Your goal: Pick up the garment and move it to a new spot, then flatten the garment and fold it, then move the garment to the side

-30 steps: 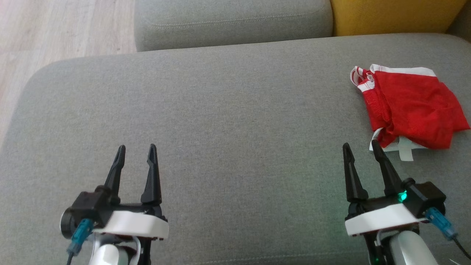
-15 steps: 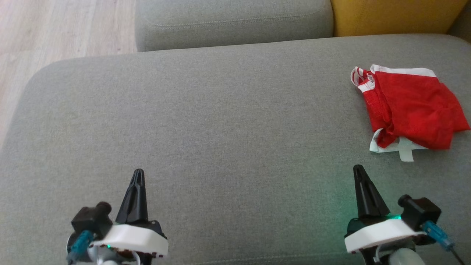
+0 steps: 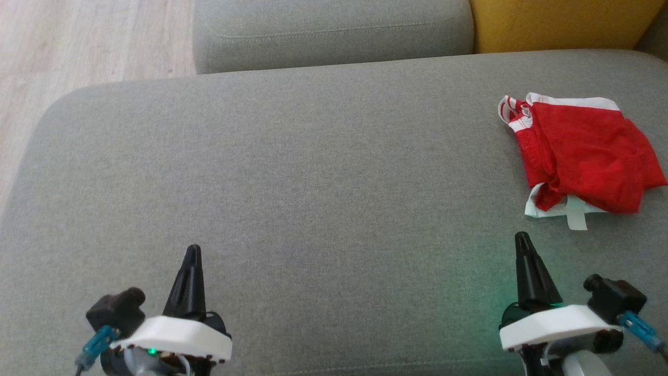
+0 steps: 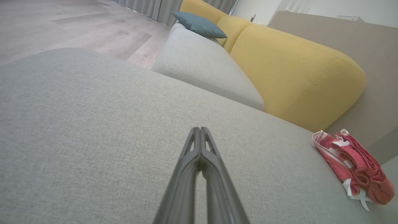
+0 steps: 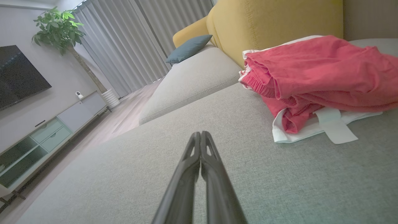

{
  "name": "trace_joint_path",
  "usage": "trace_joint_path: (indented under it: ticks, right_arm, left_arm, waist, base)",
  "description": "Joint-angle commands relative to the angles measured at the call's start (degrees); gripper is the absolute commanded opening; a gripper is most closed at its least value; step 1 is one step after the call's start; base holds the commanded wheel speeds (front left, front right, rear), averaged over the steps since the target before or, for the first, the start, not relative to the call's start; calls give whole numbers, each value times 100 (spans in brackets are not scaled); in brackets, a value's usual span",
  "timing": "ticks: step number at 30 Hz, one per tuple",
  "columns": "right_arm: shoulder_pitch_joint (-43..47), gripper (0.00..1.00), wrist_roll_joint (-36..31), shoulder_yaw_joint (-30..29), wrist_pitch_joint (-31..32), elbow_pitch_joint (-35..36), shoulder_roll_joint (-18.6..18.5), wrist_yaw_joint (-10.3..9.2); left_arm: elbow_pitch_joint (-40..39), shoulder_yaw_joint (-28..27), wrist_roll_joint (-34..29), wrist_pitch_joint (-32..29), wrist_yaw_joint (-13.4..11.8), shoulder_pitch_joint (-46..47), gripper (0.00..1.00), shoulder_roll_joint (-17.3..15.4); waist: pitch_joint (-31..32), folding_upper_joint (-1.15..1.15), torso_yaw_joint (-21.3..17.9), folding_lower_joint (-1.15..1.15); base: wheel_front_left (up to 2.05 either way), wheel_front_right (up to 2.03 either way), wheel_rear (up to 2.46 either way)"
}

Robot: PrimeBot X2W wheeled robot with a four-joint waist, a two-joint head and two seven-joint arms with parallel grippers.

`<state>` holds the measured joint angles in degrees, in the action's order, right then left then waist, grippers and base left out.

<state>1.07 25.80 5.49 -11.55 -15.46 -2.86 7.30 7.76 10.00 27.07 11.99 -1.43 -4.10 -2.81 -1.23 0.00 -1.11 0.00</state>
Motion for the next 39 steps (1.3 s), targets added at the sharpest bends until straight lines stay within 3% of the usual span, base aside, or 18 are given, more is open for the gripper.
trace_joint_path:
  ticks: [1,39]
  right_arm:
    - [-281,0,163,-8,22,188,-85,4]
    - [-436,0,2701,-320,581,181,-151,9]
  left_arm:
    - [-149,-140,143,-31,36,331,0,-69]
    - [130,-554,2655,-589,358,581,0,-155]
  waist:
    - [1,0,1,0]
    - [39,0,42,0]
  base:
    - [0,0,0]
    - [0,0,0]
